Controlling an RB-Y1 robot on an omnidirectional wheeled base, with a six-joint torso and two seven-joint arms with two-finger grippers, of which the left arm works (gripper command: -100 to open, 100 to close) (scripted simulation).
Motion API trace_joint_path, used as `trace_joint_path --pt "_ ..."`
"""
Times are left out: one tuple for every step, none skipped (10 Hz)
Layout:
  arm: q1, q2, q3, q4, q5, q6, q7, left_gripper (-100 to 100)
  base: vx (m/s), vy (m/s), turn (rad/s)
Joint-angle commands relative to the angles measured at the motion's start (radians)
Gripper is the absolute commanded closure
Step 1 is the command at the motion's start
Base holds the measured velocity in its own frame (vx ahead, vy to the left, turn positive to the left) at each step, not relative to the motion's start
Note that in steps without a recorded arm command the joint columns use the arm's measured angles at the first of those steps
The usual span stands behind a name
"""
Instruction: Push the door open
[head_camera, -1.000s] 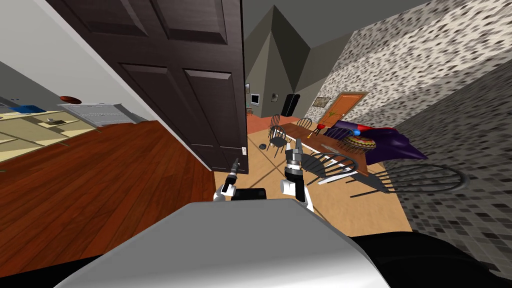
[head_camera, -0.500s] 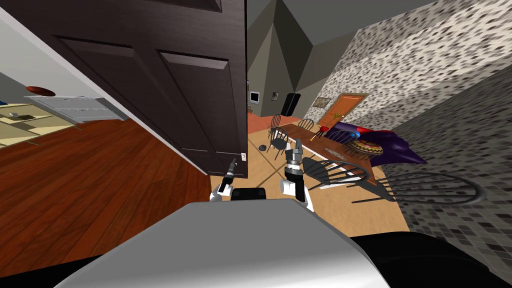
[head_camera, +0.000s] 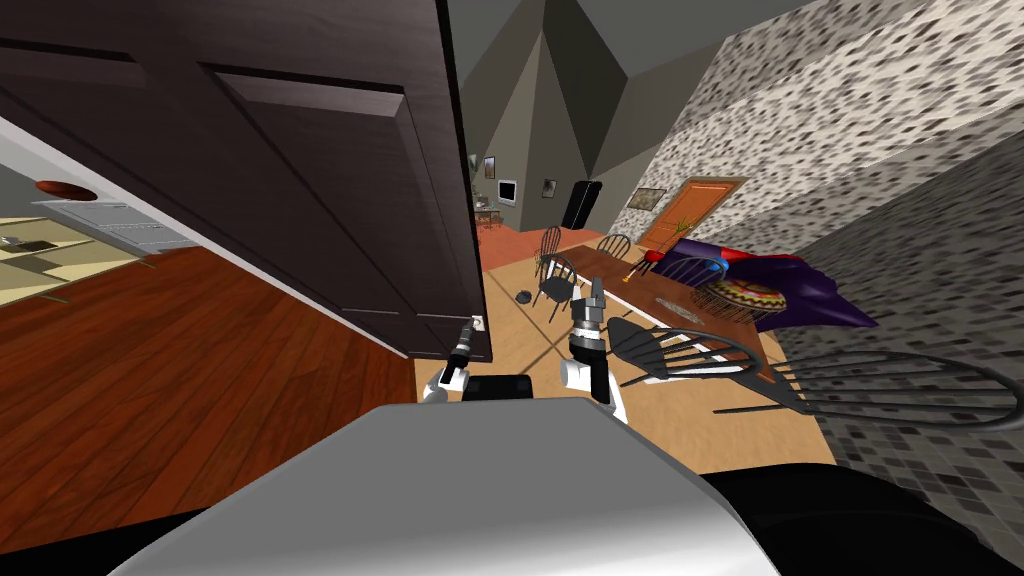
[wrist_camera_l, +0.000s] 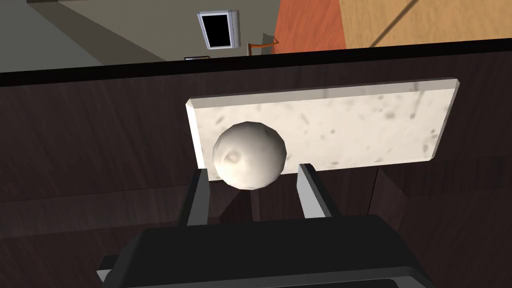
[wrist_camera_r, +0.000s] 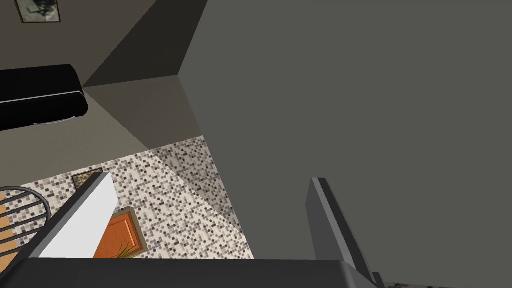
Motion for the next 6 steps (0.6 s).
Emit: trace_joint_path --pt "0.0 0.001 0.0 0.0 0.0 0.001 0.0 100 -0.025 0.023 -0.017" --pt "0.0 0.001 0.0 0.0 0.0 0.001 0.0 100 -0.022 0.017 -0.013" --pt "0.0 0.001 0.0 0.0 0.0 0.001 0.0 100 -0.015 0.007 -0.002" --pt "0.0 0.001 0.0 0.0 0.0 0.001 0.0 100 -0.008 0.0 0.004" --pt "0.0 0.001 0.0 0.0 0.0 0.001 0.0 100 0.0 0.0 0.0" --pt "-0.001 0.019 0.016 0.003 0.009 0.004 -0.004 100 0.089 -0.074 0.065"
